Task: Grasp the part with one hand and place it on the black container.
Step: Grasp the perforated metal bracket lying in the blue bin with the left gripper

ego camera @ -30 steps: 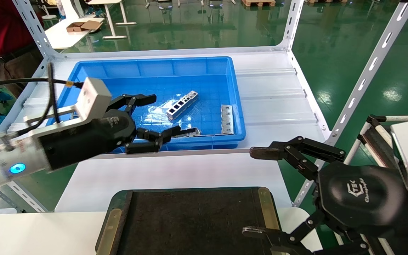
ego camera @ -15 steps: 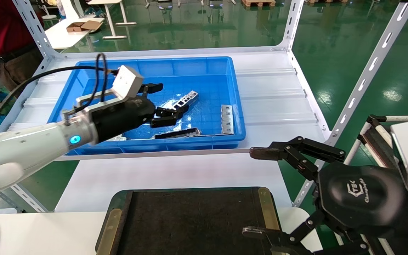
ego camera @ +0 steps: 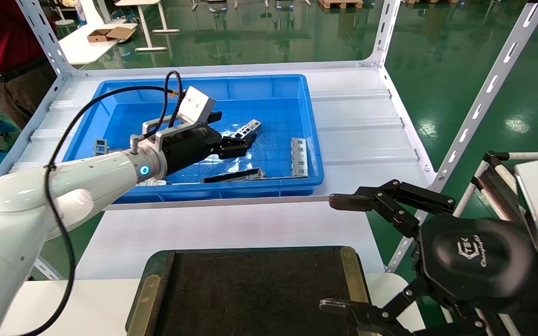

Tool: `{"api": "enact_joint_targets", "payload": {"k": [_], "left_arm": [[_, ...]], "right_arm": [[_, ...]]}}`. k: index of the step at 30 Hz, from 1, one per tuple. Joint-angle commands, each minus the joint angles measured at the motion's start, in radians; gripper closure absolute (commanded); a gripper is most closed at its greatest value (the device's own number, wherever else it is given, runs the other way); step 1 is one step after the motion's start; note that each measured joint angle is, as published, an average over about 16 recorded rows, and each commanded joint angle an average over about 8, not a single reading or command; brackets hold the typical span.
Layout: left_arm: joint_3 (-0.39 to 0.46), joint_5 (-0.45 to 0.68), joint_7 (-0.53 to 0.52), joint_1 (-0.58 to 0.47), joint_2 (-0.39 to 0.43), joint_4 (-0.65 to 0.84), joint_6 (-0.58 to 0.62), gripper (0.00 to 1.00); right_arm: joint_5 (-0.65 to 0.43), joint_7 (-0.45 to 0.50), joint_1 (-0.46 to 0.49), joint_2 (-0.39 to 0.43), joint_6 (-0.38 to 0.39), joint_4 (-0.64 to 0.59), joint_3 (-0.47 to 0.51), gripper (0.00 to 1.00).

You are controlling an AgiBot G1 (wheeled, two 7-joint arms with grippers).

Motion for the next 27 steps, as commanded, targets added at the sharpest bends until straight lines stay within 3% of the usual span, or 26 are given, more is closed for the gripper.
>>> {"api": "enact_joint_targets", "payload": {"k": [1, 2, 3, 10, 27], "left_arm": [[-0.002, 0.001, 0.025, -0.017, 0.022, 0.052, -0.018, 0.0], [-0.004, -0.002, 0.034, -0.023, 0.028, 0.07, -0.023, 0.0], [-0.006, -0.005, 0.042, -0.027, 0.034, 0.087, -0.026, 0.1], [-0.013, -0.035, 0.068, -0.045, 0.053, 0.165, -0.032, 0.98], [0.009, -0.082, 0.088, -0.036, 0.062, 0.197, -0.047, 1.0]], "right_arm": [[0.0, 0.0, 0.0, 0.0, 0.0, 0.0, 0.0, 0.0], [0.0, 0.0, 0.0, 0.0, 0.0, 0.0, 0.0, 0.01], [0.0, 0.0, 0.0, 0.0, 0.0, 0.0, 0.0, 0.12], [0.0, 0.0, 0.0, 0.0, 0.0, 0.0, 0.0, 0.98], [0.0, 0.0, 0.0, 0.0, 0.0, 0.0, 0.0, 1.0]]}}
